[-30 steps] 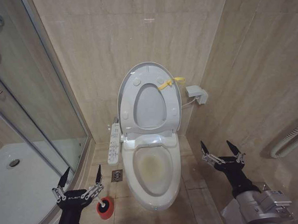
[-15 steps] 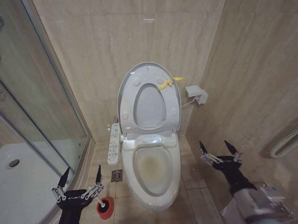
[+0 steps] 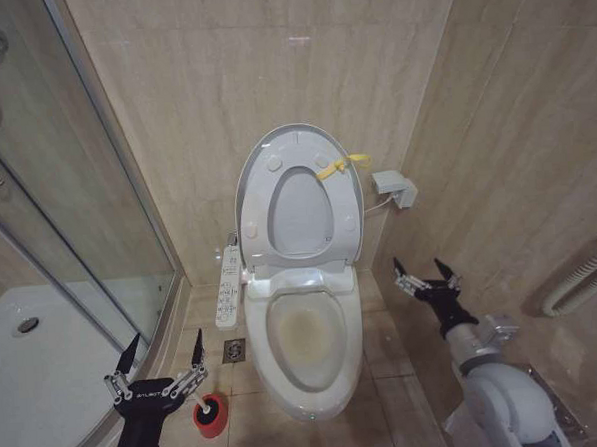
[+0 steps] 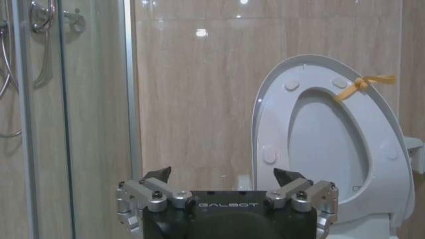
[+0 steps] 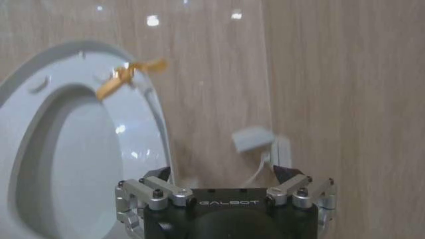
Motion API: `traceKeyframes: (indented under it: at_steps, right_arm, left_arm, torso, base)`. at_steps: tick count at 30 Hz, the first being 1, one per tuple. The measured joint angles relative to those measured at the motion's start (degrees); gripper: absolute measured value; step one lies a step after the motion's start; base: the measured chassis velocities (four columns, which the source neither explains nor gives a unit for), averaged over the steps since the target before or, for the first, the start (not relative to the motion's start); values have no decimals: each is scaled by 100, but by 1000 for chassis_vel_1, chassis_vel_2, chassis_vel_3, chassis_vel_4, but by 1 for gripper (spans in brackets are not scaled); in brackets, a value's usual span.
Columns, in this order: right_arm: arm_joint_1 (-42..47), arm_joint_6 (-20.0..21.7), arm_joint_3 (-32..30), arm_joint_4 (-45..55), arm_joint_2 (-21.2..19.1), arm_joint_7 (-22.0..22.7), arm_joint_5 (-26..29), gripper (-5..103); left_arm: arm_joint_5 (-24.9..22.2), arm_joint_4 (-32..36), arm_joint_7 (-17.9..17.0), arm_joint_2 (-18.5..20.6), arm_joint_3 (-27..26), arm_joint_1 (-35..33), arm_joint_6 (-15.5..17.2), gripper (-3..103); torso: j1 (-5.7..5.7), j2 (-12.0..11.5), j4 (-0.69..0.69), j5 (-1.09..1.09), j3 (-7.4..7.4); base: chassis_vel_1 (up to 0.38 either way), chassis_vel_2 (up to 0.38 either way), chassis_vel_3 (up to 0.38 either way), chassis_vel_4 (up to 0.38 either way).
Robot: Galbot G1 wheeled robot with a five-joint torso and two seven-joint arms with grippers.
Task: Open the toilet lid, clean the toilet bowl with a toilet brush, close the toilet lid, and flush.
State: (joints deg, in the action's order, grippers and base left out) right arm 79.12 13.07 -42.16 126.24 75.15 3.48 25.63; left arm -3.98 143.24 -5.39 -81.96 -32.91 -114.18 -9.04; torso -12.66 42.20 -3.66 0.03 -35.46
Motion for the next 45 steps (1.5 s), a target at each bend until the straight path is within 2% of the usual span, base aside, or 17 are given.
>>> traceKeyframes:
  at_steps: [4,11,33,45]
  right_arm:
    - [8,-1,-137,119,-136,17,85,100]
    - [-287,-18,16,-113,-441,26,324,100]
    - [-2497,-23,684,-1975,-910,60,599,100]
    - [-4074,-646,1222,-3395,-723,-45,372,100]
  left_arm:
    - [0,0,0,0,0,0,0,100]
    - [0,0,0,0,0,0,0,100]
    - [0,0,0,0,-1,0,0,100]
    - [0,0,0,0,0,0,0,100]
  torso:
    - [1,0,-2,-3,1]
    - [1,1,0,-2,1]
    - [1,1,-1,-3,1]
    - [1,1,-1,-4,1]
  base:
    - [0,0,0,0]
    - [0,0,0,0]
    - [0,0,0,0]
    - [0,0,0,0]
